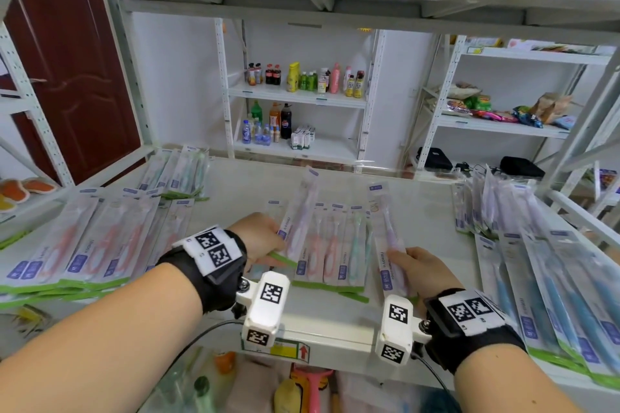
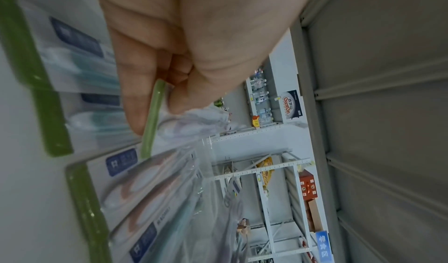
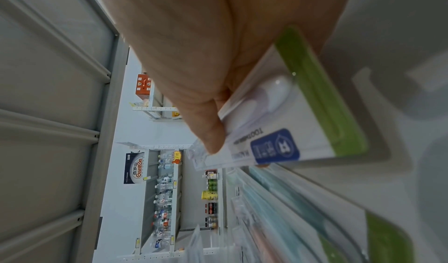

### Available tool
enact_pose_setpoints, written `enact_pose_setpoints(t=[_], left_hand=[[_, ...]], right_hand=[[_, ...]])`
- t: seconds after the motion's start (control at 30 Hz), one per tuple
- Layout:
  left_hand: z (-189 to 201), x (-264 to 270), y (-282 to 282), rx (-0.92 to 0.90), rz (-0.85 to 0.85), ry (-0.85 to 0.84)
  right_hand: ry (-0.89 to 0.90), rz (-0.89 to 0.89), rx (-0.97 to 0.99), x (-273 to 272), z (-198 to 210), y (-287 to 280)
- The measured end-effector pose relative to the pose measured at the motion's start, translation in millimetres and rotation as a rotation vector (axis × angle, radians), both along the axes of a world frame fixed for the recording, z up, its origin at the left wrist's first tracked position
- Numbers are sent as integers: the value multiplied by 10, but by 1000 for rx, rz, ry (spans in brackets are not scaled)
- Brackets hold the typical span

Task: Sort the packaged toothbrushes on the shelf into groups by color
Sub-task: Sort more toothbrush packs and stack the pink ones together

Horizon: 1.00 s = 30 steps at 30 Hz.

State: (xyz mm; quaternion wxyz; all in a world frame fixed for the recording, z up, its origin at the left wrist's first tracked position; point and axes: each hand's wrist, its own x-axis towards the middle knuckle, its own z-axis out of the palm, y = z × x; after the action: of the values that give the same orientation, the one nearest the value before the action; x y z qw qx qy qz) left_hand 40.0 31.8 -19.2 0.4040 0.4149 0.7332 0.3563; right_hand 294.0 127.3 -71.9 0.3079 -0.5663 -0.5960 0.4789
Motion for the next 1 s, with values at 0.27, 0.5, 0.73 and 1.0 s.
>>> enact_pose_setpoints(t=[0.27, 0.5, 0.73, 1.0], left_hand=[[-167, -252, -183, 58, 199, -174], [-178, -428, -299, 91, 234, -214], [-234, -293, -364, 100, 225, -361], [-200, -141, -372, 134, 203, -464]], right_hand=[[-110, -64, 35, 58, 133, -16], [-430, -57, 75, -14, 253, -27], [-526, -36, 65, -91, 283, -62], [-117, -171, 128, -92, 297, -99]])
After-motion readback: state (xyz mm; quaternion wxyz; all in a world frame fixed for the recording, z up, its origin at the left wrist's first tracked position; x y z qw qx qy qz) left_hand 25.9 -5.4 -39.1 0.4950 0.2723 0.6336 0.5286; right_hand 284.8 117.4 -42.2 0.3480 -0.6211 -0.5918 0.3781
